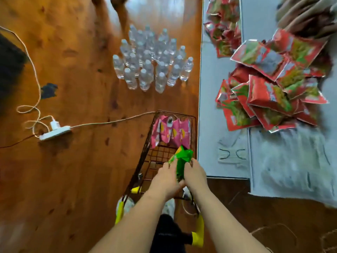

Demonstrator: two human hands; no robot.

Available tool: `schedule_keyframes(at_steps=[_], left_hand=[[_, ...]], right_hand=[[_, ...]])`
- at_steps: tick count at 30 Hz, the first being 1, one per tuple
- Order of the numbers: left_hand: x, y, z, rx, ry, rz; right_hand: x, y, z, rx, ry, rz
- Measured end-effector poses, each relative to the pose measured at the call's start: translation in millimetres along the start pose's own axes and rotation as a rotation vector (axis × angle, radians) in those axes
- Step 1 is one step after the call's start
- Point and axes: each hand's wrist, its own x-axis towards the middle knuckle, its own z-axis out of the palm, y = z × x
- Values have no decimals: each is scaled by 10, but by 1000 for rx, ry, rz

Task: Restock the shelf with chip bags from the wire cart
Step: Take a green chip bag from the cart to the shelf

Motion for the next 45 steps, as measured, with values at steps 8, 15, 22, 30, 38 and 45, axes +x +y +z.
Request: schedule_keyframes(at_steps=[8, 15, 22, 30, 38, 45], left_hand=[[1029, -389, 464, -201, 204, -37], [1030, -509, 295, -152, 211, -70], [618, -379, -34, -101, 257, -67], [-638, 129, -681, -329, 27, 2], [-2132, 824, -1288, -452, -379, 104], [-3797, 1811, -1049, -161, -428, 292]], right_hand=[[625, 405, 693, 169, 232, 69], [715, 443, 810, -28, 373, -55], [539, 236, 742, 67, 461, -117], [-583, -3, 148, 624, 96, -162], [-2301, -196, -798, 821, 168, -87], [-3729, 455, -1592, 790, 395, -140]])
